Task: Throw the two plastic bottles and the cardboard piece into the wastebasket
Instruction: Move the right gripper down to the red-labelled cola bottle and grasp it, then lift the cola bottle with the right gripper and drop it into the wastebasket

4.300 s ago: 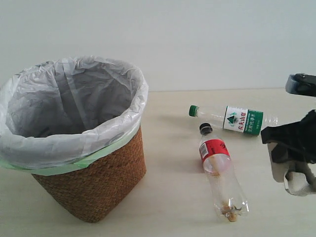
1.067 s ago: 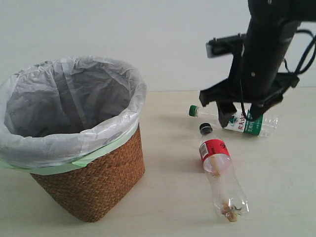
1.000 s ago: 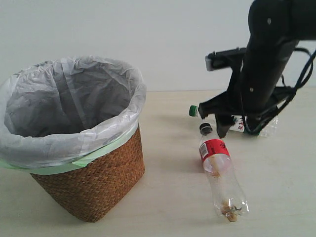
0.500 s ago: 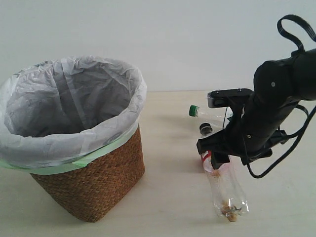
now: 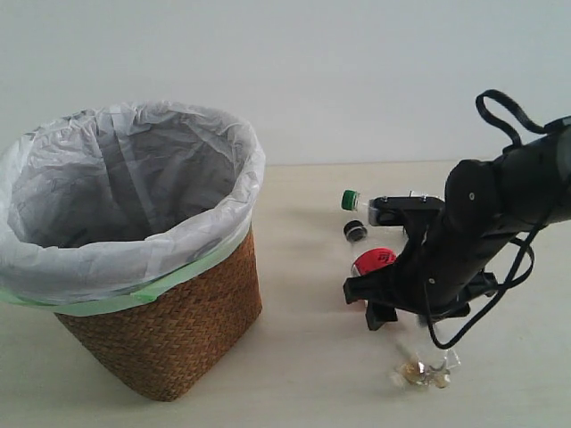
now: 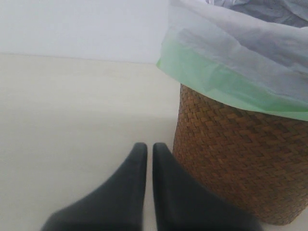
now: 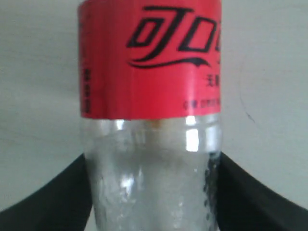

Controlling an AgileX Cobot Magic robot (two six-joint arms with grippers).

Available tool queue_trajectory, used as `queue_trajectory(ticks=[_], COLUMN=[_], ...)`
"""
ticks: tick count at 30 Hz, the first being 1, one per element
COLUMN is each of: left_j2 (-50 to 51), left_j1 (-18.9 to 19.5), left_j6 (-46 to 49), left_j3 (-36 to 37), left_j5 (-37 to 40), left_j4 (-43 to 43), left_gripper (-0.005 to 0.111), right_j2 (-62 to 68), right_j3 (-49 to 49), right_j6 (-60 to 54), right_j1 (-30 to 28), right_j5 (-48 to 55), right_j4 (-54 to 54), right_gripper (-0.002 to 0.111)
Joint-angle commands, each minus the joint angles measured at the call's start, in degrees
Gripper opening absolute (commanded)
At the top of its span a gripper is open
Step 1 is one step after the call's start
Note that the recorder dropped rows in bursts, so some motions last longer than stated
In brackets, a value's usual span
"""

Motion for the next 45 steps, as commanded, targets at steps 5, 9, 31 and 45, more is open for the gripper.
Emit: queue_trajectory(ticks=[5, 9, 31, 45], left_j2=[-0.19, -0.19, -0.19, -0.19], left_j1=[0.04, 0.04, 0.04, 0.04], left_j6=[-0.29, -0.29, -0.29, -0.29], left_j3=[0.23, 0.23, 0.23, 0.23], left_j5=[-0.18, -0.18, -0.18, -0.18], left_j4=[0.17, 0.17, 0.17, 0.17], left_gripper=[0.004, 0.004, 0.004, 0.004], right_j2=[1.65, 1.48, -25.92, -18.18], right_j3=[0.17, -0.01, 8.78, -38.51], right_j6=[-1.11, -0.83, -0.83, 4.1], right_j1=[-0.28, -0.39, -23.43, 10.77], right_j5=[-1.73, -1.01, 9.06, 19.01], right_j4=[0.09, -0.04, -5.08, 10.11], right_gripper=[-0.001, 0.0, 0.0, 0.081])
